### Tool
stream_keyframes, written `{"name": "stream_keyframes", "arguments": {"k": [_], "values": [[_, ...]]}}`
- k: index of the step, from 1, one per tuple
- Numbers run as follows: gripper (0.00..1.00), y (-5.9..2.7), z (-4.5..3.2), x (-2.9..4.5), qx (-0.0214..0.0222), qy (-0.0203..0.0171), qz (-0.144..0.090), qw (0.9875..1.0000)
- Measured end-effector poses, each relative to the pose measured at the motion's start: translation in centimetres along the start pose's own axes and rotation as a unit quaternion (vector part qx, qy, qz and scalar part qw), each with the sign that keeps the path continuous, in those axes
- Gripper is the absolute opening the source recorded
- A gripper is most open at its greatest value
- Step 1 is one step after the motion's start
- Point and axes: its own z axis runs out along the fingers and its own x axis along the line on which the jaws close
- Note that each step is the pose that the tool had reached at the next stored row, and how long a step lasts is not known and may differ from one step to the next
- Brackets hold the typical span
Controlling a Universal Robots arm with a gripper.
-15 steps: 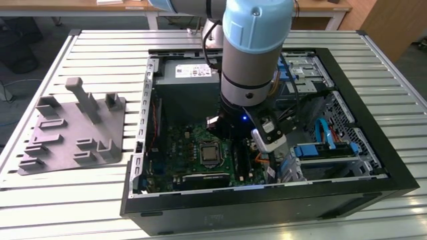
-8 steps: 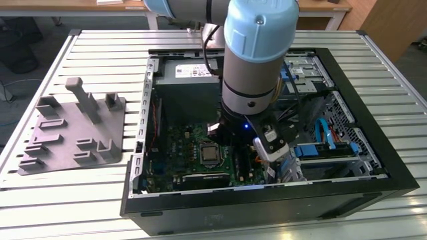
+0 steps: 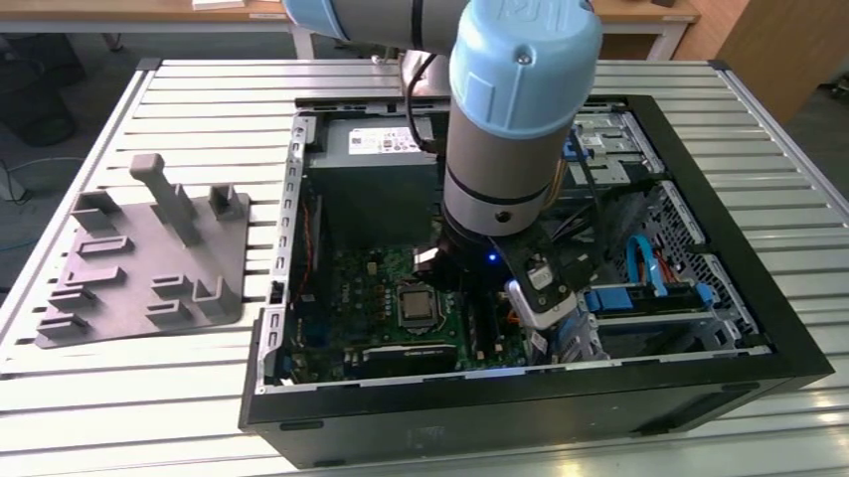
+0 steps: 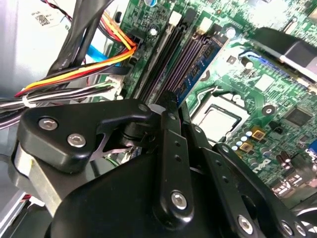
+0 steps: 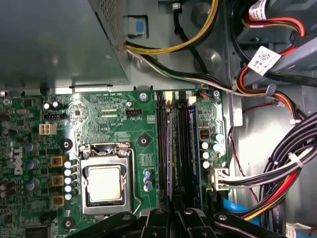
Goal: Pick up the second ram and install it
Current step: 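Insert the second ram into the second slot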
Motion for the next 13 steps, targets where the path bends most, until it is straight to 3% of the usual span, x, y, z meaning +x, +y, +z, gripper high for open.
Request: {"name": "stream_keyframes", "arguments": {"k": [5,7,10,13], "values": [[0.14,0.27,0.03,-0.24,0.0018,-0.0001,0.0,1.0],[0.14,0.46,0.05,-0.24,0.0058,-0.0003,0.0,1.0],[0.14,0.57,0.05,-0.24,0.0155,-0.0008,-0.001,0.9999],[0.14,1.0,0.08,-0.24,0.0173,-0.0009,-0.001,0.9998]]}}
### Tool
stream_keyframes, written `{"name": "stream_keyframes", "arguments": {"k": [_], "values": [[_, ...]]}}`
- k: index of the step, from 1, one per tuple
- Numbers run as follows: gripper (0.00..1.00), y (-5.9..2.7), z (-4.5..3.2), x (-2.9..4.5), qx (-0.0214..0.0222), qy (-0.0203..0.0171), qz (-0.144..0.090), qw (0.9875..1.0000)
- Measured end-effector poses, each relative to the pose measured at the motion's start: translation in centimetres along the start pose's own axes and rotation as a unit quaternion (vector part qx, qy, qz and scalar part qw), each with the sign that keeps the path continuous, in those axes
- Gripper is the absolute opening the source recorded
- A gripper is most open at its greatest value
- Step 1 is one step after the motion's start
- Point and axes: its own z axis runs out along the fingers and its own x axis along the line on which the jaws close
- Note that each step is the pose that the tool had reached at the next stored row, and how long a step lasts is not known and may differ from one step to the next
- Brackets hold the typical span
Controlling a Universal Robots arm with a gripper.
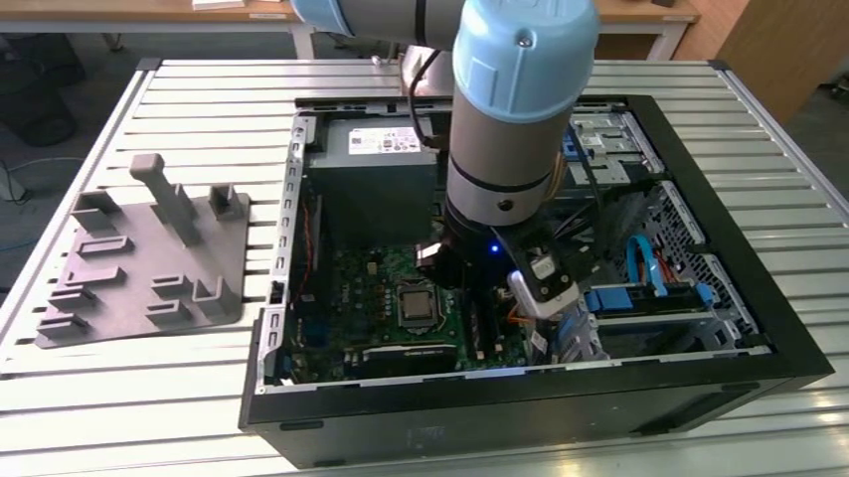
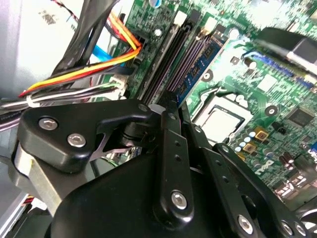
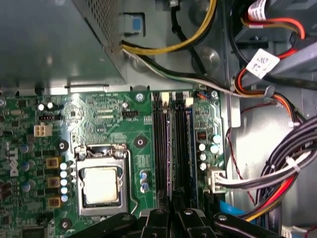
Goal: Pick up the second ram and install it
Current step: 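Insert the second ram into the second slot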
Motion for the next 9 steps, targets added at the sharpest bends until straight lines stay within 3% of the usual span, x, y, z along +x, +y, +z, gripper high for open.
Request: {"name": "stream_keyframes", "arguments": {"k": [9], "values": [[0.14,0.4,0.02,-0.13,0.0013,-0.0001,0.0,1.0]]}}
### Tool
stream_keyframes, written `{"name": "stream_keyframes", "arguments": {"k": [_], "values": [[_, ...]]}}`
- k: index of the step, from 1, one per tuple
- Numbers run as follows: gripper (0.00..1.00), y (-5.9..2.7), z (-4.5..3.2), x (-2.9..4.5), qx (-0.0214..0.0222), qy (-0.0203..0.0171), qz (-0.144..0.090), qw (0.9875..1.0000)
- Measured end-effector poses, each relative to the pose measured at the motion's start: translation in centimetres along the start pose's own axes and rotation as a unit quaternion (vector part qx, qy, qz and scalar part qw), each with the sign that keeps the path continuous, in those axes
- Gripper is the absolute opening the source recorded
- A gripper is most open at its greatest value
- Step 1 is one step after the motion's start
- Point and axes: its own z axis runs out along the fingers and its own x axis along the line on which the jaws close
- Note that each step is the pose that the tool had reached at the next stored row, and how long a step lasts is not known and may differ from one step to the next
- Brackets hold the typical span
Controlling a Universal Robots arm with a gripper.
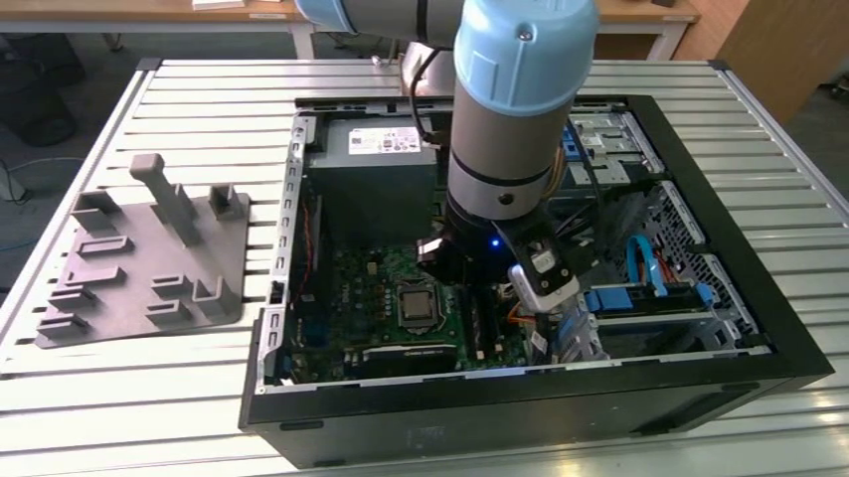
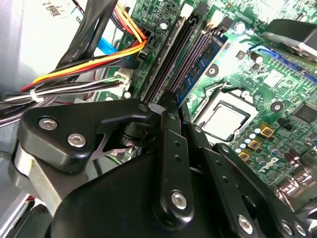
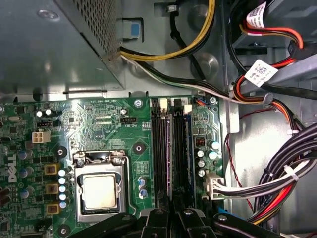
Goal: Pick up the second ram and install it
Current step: 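Insert the second ram into the second slot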
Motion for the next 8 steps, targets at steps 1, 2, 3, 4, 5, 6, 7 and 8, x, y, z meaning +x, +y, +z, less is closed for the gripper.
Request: {"name": "stream_keyframes", "arguments": {"k": [1,2,3,4,5,6,7,8], "values": [[0.14,0.0,0.0,0.0,0.0005,0.0,0.0,1.0],[0.14,0.0,0.0,0.0,0.0005,0.0,0.0,1.0],[0.14,0.0,0.0,0.01,0.0006,0.0,-0.001,1.0],[0.14,-0.01,0.04,0.05,0.0003,0.0002,-0.007,1.0],[0.14,-0.01,0.06,0.05,0.0002,0.0003,-0.009,1.0],[0.14,0.0,0.1,0.06,0.0001,0.0003,-0.01,1.0],[0.14,0.01,0.14,0.06,0.0,0.0003,-0.01,1.0],[0.14,0.02,0.18,0.07,0.0001,0.0003,-0.01,1.0]]}}
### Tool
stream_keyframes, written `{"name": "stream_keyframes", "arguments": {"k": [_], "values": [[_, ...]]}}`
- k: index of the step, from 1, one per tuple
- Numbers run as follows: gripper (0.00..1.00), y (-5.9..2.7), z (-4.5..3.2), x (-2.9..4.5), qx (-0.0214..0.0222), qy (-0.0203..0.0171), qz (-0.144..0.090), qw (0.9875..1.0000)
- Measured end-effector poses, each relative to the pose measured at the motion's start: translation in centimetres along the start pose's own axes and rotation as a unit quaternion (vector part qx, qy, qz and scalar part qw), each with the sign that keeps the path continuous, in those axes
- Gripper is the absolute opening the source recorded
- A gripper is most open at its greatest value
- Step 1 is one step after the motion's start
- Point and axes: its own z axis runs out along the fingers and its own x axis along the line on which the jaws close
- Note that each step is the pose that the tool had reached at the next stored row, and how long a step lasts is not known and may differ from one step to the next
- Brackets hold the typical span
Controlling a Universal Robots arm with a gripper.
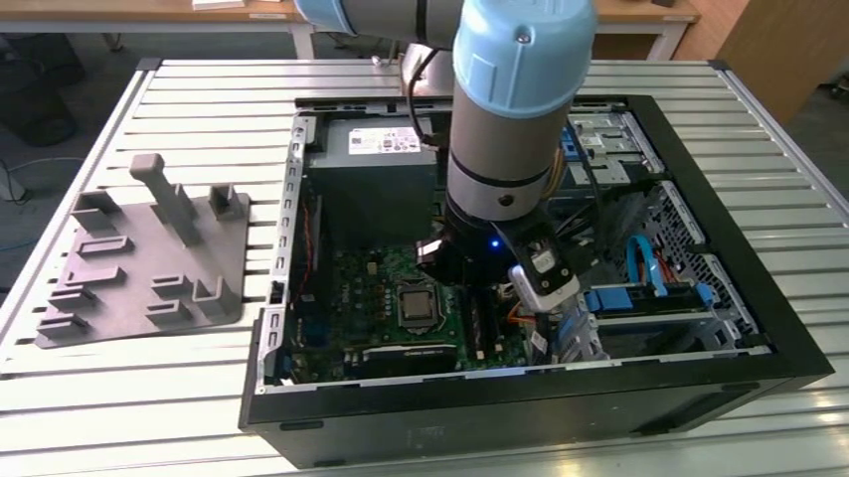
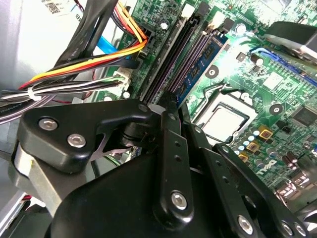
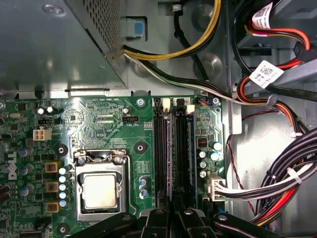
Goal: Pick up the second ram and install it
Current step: 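Insert the second ram into the second slot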
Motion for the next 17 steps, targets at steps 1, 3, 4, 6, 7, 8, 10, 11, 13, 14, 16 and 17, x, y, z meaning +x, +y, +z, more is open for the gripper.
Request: {"name": "stream_keyframes", "arguments": {"k": [1,3,4,6,7,8,10,11,13,14,16,17], "values": [[0.14,0.0,0.03,0.0,0.0001,0.0,0.0,1.0],[0.14,0.03,0.09,0.01,0.0001,0.0,0.0,1.0],[0.14,0.05,0.12,0.01,0.0001,0.0,0.0,1.0],[0.14,0.1,0.18,0.02,0.0001,0.0,0.0,1.0],[0.14,0.11,0.21,0.02,0.0001,0.0,0.0,1.0],[0.14,0.13,0.25,0.02,0.0001,0.0,0.0,1.0],[0.14,0.18,0.32,0.03,0.0001,0.0,0.0,1.0],[0.14,0.2,0.34,0.04,0.0001,0.0,0.0,1.0],[0.14,0.2,0.34,0.1,0.0002,0.0001,0.0,1.0],[0.14,0.21,0.35,0.12,0.0001,0.0001,-0.001,1.0],[0.14,0.21,0.35,0.14,0.0,0.0001,-0.002,1.0],[0.14,0.21,0.35,0.14,0.0,0.0001,-0.002,1.0]]}}
